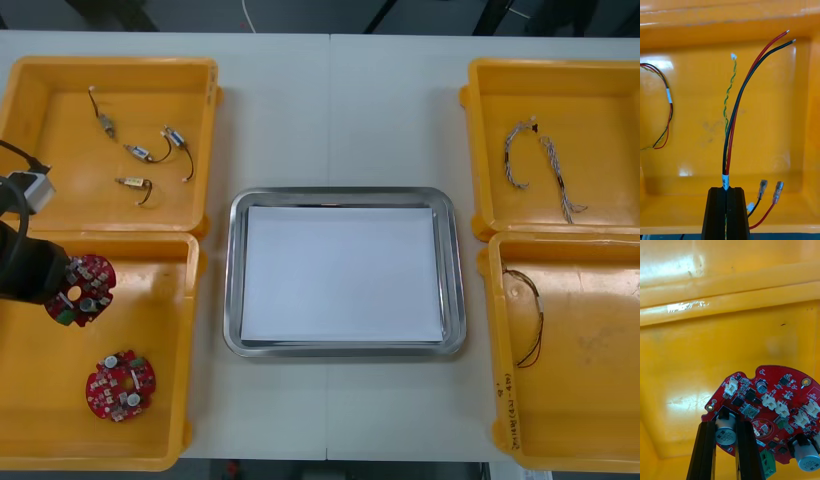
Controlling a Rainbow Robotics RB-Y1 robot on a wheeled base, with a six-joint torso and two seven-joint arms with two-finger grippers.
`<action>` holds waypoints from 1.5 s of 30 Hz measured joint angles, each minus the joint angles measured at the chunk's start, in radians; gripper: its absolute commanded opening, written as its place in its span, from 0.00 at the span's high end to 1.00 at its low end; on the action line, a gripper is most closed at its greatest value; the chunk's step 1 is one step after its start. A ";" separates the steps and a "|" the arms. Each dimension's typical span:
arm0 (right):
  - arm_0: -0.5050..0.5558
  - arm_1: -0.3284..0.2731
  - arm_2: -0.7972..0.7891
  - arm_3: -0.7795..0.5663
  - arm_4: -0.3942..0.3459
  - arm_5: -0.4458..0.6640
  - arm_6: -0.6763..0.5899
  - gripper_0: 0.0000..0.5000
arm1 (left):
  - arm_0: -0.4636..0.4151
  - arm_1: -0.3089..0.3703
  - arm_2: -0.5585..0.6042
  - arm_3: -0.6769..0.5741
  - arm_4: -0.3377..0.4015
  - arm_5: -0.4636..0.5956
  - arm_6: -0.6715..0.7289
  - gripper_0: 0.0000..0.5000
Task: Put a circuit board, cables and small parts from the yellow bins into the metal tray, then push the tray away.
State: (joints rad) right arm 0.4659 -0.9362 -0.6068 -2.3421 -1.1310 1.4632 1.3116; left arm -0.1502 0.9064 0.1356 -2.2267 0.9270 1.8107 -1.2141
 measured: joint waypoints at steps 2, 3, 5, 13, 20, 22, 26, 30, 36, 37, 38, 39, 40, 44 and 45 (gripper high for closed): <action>-0.001 -0.036 -0.013 -0.010 -0.037 0.003 0.000 1.00 | -0.023 0.000 -0.016 -0.008 0.000 0.005 0.000 1.00; -0.001 -0.055 -0.017 -0.015 -0.056 0.003 0.000 1.00 | -0.035 0.000 -0.029 -0.013 0.000 0.005 0.000 1.00; -0.006 -0.095 -0.019 -0.027 -0.088 0.003 0.000 1.00 | -0.061 0.000 -0.068 -0.025 -0.004 0.007 0.002 1.00; -0.116 -0.182 -0.008 -0.037 -0.155 0.093 0.000 1.00 | -0.176 0.000 -0.230 -0.033 -0.005 0.012 0.052 1.00; -0.336 -0.184 0.081 -0.037 -0.155 0.258 0.000 1.00 | -0.265 -0.001 -0.321 -0.048 -0.001 0.014 0.234 1.00; -0.389 -0.186 0.108 -0.037 -0.154 0.285 0.000 1.00 | -0.292 -0.002 -0.349 -0.052 -0.001 0.015 0.268 1.00; -0.478 -0.189 0.160 -0.035 -0.154 0.335 0.000 1.00 | -0.349 -0.014 -0.413 -0.053 -0.001 0.019 0.283 1.00; -0.558 -0.196 0.224 -0.021 -0.154 0.372 0.000 1.00 | -0.410 -0.035 -0.496 -0.053 -0.009 0.019 0.303 1.00; -0.636 -0.197 0.285 0.006 -0.155 0.407 0.000 1.00 | -0.487 -0.080 -0.621 -0.053 -0.050 0.018 0.484 1.00; -0.640 -0.197 0.287 0.008 -0.156 0.408 0.000 1.00 | -0.496 -0.087 -0.640 -0.053 -0.062 0.017 0.528 1.00; -0.642 -0.197 0.287 0.008 -0.158 0.410 0.000 1.00 | -0.504 -0.094 -0.659 -0.053 -0.076 0.012 0.568 1.00; -0.642 -0.197 0.287 0.008 -0.161 0.411 0.000 1.00 | -0.510 -0.100 -0.677 -0.053 -0.089 0.004 0.605 1.00; -0.642 -0.197 0.287 0.008 -0.164 0.411 0.000 1.00 | -0.515 -0.105 -0.698 -0.052 -0.101 -0.008 0.639 1.00; -0.642 -0.197 0.287 0.008 -0.175 0.416 0.000 1.00 | -0.531 -0.119 -0.778 -0.042 -0.154 -0.051 0.675 1.00; -0.642 -0.197 0.287 0.008 -0.176 0.417 0.000 1.00 | -0.534 -0.122 -0.796 -0.035 -0.164 -0.060 0.675 1.00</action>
State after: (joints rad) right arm -0.1758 -1.1328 -0.3196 -2.3339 -1.3070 1.8807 1.3117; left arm -0.6840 0.7843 -0.6603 -2.2614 0.7632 1.7506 -0.5389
